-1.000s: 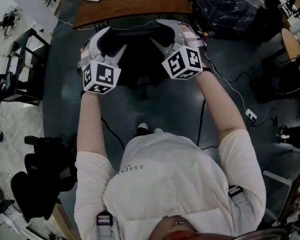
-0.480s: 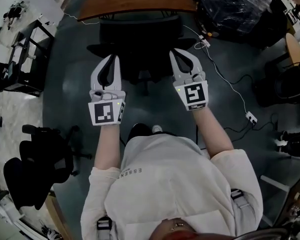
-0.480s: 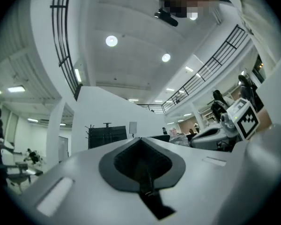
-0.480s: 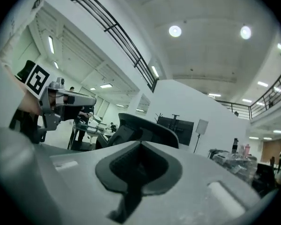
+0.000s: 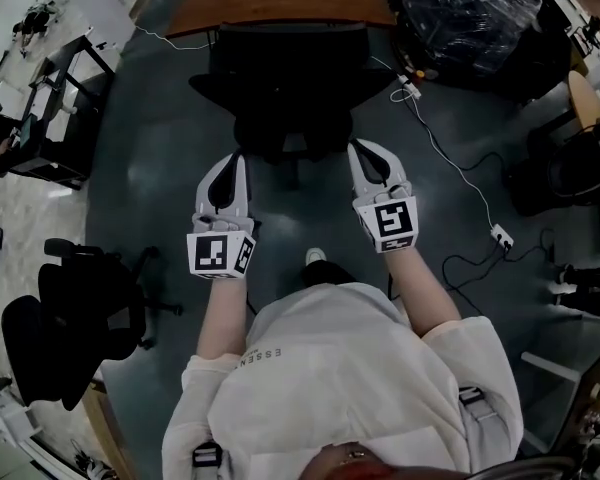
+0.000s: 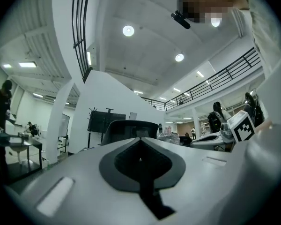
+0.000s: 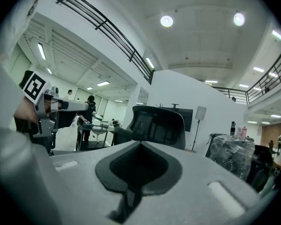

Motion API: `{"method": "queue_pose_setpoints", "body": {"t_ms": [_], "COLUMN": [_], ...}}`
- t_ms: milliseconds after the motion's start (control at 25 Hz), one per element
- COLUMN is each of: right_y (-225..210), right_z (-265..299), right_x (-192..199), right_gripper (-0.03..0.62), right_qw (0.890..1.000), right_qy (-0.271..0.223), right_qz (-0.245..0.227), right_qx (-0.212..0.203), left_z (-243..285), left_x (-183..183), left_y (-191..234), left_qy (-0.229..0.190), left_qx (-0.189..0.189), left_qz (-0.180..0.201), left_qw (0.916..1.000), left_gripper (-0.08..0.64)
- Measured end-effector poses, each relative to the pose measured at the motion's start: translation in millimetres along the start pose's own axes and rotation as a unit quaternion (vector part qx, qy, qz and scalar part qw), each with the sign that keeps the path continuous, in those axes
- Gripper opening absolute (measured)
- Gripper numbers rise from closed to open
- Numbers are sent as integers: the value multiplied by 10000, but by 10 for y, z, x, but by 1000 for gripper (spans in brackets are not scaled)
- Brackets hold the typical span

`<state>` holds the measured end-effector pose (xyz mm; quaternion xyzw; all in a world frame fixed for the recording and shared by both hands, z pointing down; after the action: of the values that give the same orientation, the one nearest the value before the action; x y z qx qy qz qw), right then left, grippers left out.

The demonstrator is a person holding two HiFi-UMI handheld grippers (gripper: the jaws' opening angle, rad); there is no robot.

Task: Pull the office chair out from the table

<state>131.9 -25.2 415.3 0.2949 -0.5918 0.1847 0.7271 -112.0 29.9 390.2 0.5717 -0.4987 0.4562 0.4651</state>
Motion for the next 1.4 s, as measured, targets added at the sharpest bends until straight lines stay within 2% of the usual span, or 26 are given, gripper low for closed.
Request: {"method": "queue_pose_setpoints", "body": {"t_ms": [320, 560, 760, 960, 1160, 1280, 1400], "right_y": [886, 1465, 1821, 1961, 1948, 1913, 1882], "right_z": [-546, -1033, -1331, -1589, -1812, -1927, -2022], "right_x": [2, -97, -171, -151, -115, -117, -100], "right_gripper": [-8, -8, -8, -9, -9, -9, -9], "right_qw": [9991, 9978, 9978, 9977, 9967, 9970, 9971], "right_qy": [61, 33, -19, -60, -47, -23, -21], "right_qz": [324, 470, 454, 566, 750, 743, 746], "right_qx": [278, 460, 473, 378, 307, 225, 140], "left_z": [-966, -1651, -1990, -2191, -2307, -2353, -2393], "left_x": [-150, -305, -397, -410, -414, -426, -415], "left_y": [36, -92, -122, -276, -481, -600, -745], "left_qy": [82, 137, 140, 15, 90, 105, 146], "left_qx": [291, 682, 694, 685, 661, 592, 684], "left_qz": [-106, -52, -151, -245, -399, -405, -332], "left_qw": [9995, 9976, 9974, 9973, 9970, 9974, 9970], "left_gripper": [17, 17, 17, 17, 17, 17, 17]}}
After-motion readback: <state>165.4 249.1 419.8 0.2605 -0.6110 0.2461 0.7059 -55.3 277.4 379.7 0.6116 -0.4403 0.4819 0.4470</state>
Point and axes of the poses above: the fingertips, and each gripper's own axes: z forward along the fingers, y to its left, x out of its underside, the point moved 7 cm from there along -z, backward along the fingers, and after that the axes turned 14 degrees about -x, right-handed, at the moved point
